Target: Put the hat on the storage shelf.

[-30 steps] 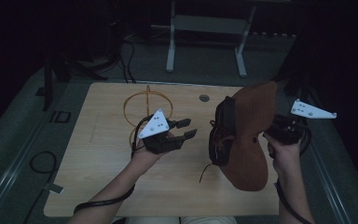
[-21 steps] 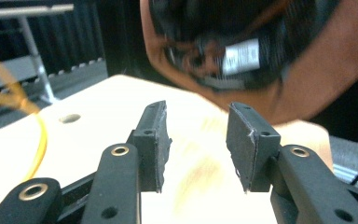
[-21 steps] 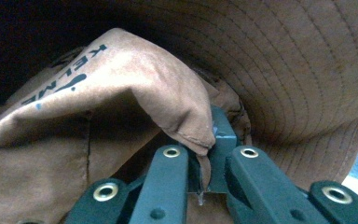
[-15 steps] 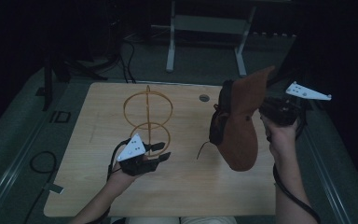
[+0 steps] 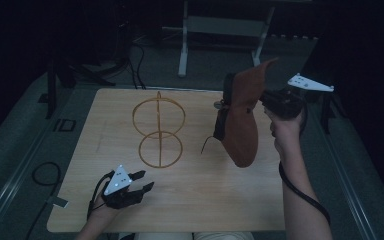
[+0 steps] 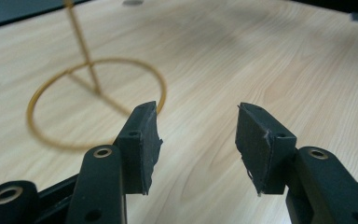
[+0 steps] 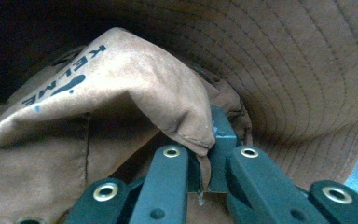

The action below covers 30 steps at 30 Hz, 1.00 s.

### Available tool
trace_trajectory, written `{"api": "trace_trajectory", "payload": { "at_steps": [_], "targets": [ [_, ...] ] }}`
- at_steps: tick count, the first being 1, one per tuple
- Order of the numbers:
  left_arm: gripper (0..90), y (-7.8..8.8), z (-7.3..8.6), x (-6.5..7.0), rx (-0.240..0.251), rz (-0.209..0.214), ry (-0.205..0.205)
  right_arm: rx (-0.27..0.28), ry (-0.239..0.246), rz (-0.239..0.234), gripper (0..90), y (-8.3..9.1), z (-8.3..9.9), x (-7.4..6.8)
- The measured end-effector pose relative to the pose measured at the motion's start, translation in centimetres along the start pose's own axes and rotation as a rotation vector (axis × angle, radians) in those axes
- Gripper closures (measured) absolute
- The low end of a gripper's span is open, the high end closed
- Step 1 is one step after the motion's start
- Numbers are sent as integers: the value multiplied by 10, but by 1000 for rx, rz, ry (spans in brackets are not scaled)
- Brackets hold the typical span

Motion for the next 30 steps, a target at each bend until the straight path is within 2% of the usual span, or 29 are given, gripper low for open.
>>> {"api": "trace_trajectory", "payload": {
  "at_steps": [3,6,7,8,9,11,12,14,17,21,27,29,30],
  "targets": [
    [439,8,13,-6,-17,-36,21,-9,7,0,875,-13,-3,-3],
    [353,17,25,-14,-19,-77,69,-26,11,-5,875,-27,-5,-6],
    [303,19,28,-17,-25,-91,88,-31,13,-7,875,-31,-6,-8],
    [205,21,32,-20,-25,-96,108,-37,16,-9,875,-35,-6,-9],
    [135,23,36,-23,-20,-120,133,-43,17,-10,875,-40,-6,-11],
    [53,28,43,-30,-28,-182,155,-50,17,-17,875,-49,-7,-14],
    [21,33,45,-32,-15,-197,171,-54,19,-22,875,-54,-7,-17],
    [21,40,48,-37,13,-231,205,-59,20,-31,875,-61,-8,-21],
    [21,52,52,-44,38,-304,218,-70,27,-44,875,-75,-11,-28],
    [21,58,59,-49,52,-345,250,-92,36,-67,874,-96,-14,-41],
    [21,62,65,-52,89,-340,294,-136,63,-112,873,-128,-17,-66],
    [22,62,65,-51,82,-350,279,-158,82,-120,873,-138,-17,-75],
    [21,63,65,-52,88,-349,286,-169,87,-128,872,-143,-17,-80]
  ]
}}
Point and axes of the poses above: each handheld gripper's, and its own axes: y roughly backward along the jaws, z roughly out of its underside, x roughly to its right, the point moved 5 cm from there along -y, roughly forward along the jaws, and after that the axes turned 4 degrees about z, right-handed, at the moved point
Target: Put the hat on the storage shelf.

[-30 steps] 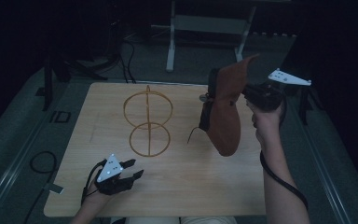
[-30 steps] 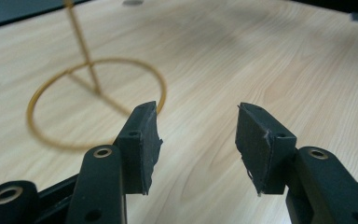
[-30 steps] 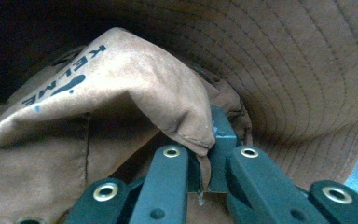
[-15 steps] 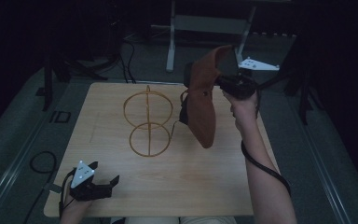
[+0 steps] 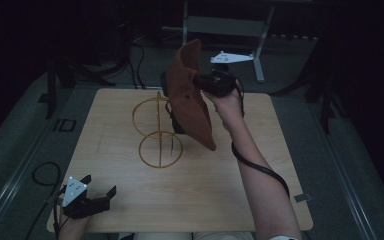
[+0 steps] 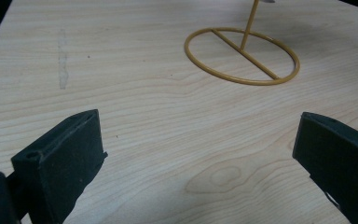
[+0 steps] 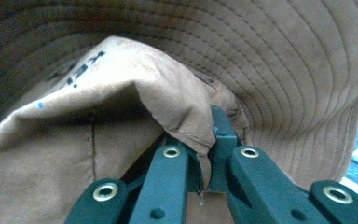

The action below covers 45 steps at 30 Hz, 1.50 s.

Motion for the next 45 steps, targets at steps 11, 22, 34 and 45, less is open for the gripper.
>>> {"api": "trace_trajectory", "payload": {
  "at_steps": [11,22,34,45],
  "targets": [
    [22,2,3,-3,2,8,44,-186,124,-63,864,-54,3,-45],
    [22,0,4,-1,-1,17,41,-228,103,-67,662,-76,11,-57],
    [22,1,5,-2,0,20,43,-206,54,-102,346,-83,8,-71],
    [22,0,6,-2,-5,21,40,-244,123,-50,191,-100,17,-88]
  ]
}}
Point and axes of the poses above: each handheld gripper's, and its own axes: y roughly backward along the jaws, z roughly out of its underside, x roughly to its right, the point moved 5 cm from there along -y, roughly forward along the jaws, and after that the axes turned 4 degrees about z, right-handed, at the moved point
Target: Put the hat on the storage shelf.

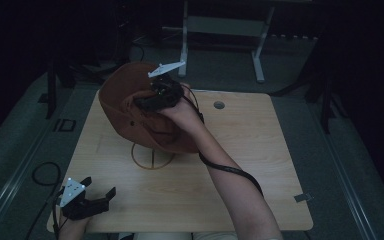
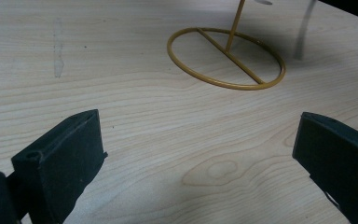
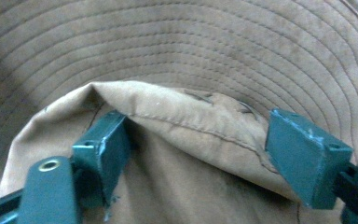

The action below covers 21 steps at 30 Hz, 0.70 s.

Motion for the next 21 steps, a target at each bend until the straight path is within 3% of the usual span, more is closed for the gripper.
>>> {"api": "trace_trajectory", "payload": {
  "at_steps": [5,7,8,10,15,21],
  "targets": [
    [22,0,0,1,-3,4,-3,-41,85,56,103,-10,9,-12],
    [22,-1,0,0,-3,2,-2,-57,124,89,102,-16,16,-16],
    [22,-1,1,0,-5,1,-2,-51,122,94,102,-16,16,-15],
    [22,-1,1,0,-6,1,0,-49,116,76,103,-14,17,-14],
    [22,-2,2,-1,-9,-1,3,-59,162,59,135,-1,15,-12],
    [22,-2,2,-1,-7,-4,5,-44,137,9,133,18,16,-12]
  ]
}}
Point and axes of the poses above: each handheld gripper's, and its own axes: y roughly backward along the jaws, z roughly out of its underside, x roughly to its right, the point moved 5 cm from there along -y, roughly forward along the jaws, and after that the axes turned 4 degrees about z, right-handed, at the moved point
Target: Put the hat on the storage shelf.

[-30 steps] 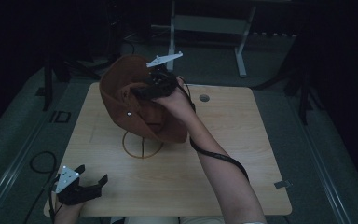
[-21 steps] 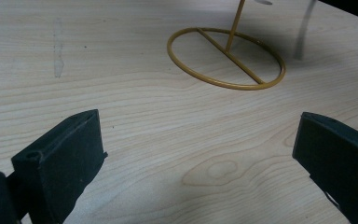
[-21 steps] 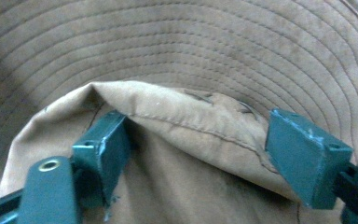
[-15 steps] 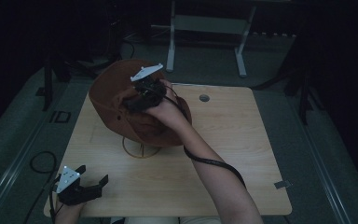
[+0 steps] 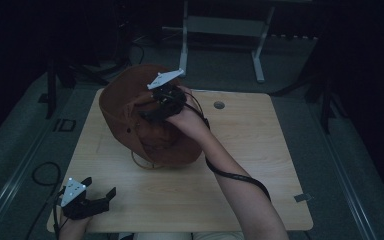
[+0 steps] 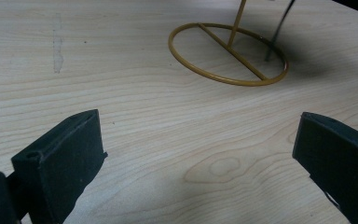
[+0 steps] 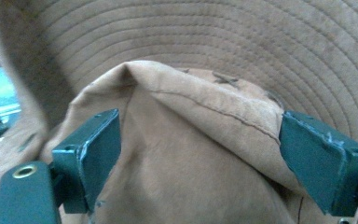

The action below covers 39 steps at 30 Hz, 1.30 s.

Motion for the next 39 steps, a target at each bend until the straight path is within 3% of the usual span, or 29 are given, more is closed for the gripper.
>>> {"api": "trace_trajectory", "payload": {
  "at_steps": [8,14,22,30,39],
  "targets": [
    [22,-1,0,1,-3,0,-1,67,-15,-1,134,27,5,5],
    [22,-1,1,0,-3,-1,1,92,-24,-3,136,44,24,10],
    [22,-1,0,1,0,3,-2,85,-36,7,137,58,62,17],
    [22,-1,0,1,7,-2,-9,88,-101,23,137,72,105,28],
    [22,0,-1,2,16,1,-9,72,-141,51,137,86,158,36]
  ]
}}
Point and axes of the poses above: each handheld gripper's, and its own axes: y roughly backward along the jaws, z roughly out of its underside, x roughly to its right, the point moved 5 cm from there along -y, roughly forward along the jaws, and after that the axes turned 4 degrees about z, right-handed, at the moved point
